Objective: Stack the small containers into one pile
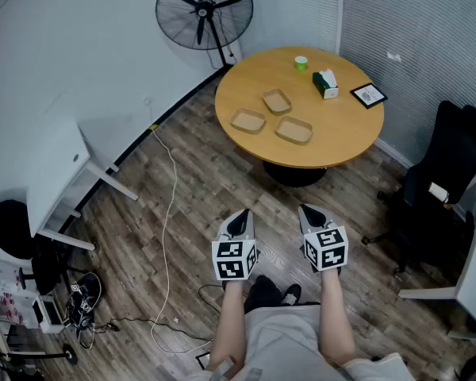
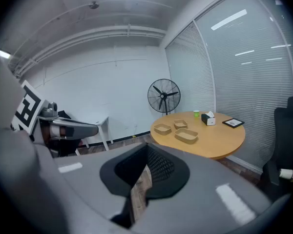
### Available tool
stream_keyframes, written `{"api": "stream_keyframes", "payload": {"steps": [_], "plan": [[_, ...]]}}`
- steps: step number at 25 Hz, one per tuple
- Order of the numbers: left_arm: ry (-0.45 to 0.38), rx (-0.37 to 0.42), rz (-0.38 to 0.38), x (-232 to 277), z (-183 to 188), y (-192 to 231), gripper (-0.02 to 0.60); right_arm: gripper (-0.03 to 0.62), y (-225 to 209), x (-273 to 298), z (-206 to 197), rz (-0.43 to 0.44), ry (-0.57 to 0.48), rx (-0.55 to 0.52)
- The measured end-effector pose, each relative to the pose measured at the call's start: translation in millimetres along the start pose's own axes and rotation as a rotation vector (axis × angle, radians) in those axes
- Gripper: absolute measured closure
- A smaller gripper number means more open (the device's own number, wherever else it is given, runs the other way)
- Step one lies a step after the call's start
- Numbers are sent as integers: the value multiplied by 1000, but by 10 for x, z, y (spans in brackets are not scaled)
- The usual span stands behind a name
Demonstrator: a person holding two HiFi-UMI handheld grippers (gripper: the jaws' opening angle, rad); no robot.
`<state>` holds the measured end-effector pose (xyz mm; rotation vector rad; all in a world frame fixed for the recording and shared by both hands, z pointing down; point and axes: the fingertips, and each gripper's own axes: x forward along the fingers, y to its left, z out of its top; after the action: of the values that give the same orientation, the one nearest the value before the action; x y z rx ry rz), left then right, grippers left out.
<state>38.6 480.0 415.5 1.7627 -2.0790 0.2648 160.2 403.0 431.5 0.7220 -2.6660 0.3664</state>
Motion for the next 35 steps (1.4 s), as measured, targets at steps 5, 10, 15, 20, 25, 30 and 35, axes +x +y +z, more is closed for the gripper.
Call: {"api": "stream_keyframes", "payload": {"steps": [5,10,15,20,25,30,35], "plan": [[-14,7,1,30,-55,-41,578,595,-40,-14,-43,5,7,-2],[-33,17,2,45,-73,-56,578,595,-124,-25,-59,14,-14,32],[-50,12,12,105,-37,27,578,595,-169,32,-73,34,-10,44],[-59,3,10,288,25,100,578,595,-268,199,-49,49,0,39],[-61,11,-8,585,166,223,578,595,-391,482,72,47,8,20],[-57,20,-33,1030,369,429,577,595,-575,905,222,32,24,5],[-43,9,-58,1556,559,685,578,594,-788,1387,393,22,42,-2]]}}
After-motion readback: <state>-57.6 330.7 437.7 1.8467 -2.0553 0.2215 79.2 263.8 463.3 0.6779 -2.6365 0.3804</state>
